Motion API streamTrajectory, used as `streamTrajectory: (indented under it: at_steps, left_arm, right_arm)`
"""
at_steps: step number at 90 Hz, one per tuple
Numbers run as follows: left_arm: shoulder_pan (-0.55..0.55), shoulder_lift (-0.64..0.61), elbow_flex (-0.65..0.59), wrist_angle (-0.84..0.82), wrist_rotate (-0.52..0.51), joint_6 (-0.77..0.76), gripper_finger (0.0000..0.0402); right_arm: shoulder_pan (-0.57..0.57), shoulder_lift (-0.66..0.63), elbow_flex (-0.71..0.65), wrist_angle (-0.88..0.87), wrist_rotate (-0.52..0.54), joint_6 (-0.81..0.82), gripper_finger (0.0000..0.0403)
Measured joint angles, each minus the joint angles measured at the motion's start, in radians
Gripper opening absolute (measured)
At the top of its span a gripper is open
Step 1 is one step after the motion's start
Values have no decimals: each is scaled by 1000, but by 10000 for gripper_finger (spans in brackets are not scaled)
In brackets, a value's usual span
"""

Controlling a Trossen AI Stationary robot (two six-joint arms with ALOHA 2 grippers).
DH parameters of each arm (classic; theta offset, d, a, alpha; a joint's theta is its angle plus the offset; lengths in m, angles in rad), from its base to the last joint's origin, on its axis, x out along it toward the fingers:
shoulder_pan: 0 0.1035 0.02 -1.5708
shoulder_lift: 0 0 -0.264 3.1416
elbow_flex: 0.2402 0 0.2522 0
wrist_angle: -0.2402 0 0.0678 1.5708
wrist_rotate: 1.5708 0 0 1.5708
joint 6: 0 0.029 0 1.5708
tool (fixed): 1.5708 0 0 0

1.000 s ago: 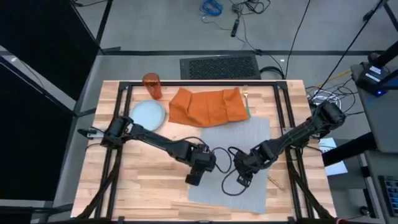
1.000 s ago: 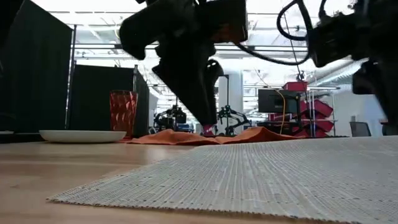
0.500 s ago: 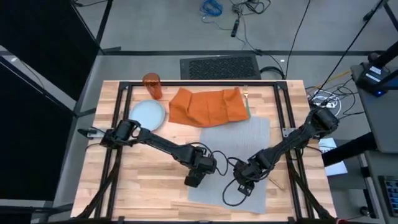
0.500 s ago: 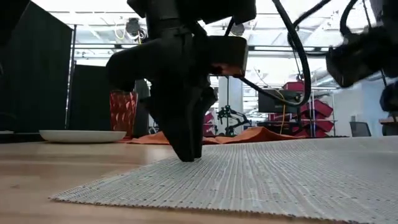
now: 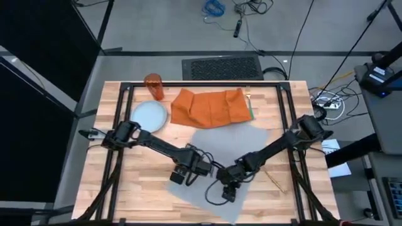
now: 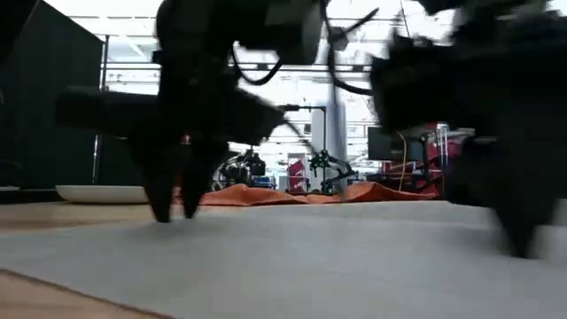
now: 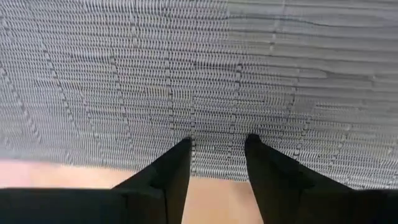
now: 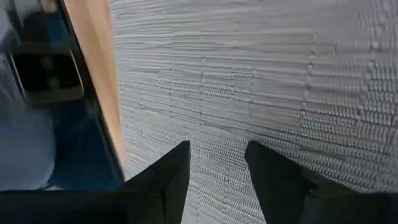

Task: Set table place
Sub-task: Move the grey placemat

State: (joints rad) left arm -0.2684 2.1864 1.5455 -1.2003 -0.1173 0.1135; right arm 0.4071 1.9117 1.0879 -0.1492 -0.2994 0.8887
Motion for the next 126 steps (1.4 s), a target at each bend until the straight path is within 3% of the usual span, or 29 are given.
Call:
streamTrajectory:
  at_steps: [13, 25, 52, 67, 85, 95, 103, 126]
  left_arm:
    - [25, -16, -11, -74, -65, -33, 138]
    - [58, -77, -41, -37, -119, -59, 138]
    - [168, -303, -228, 53, -203, -151, 138]
    - [177, -417, -328, 204, -41, -248, 138]
    - [136, -462, -311, 255, 8, -389, 138]
    - [100, -461, -308, 274, 123, -436, 138]
    - [59, -450, -307, 304, 178, -450, 138]
    - [-10, -391, -307, 313, 177, -532, 138]
  right_arm:
    - [-35, 55, 114, -33, -6, -109, 134]
    - [-58, 87, 195, -133, -11, -208, 117]
    - [-79, 41, 306, -373, 129, -349, 103]
    - [-82, -17, 312, -578, 205, -373, 102]
    - [-103, -130, 312, -838, 352, -328, 102]
    - [-138, -196, 312, -972, 452, -281, 102]
    - [-172, -230, 312, -1013, 463, -277, 102]
    - [-216, -301, 312, -1039, 454, -316, 102]
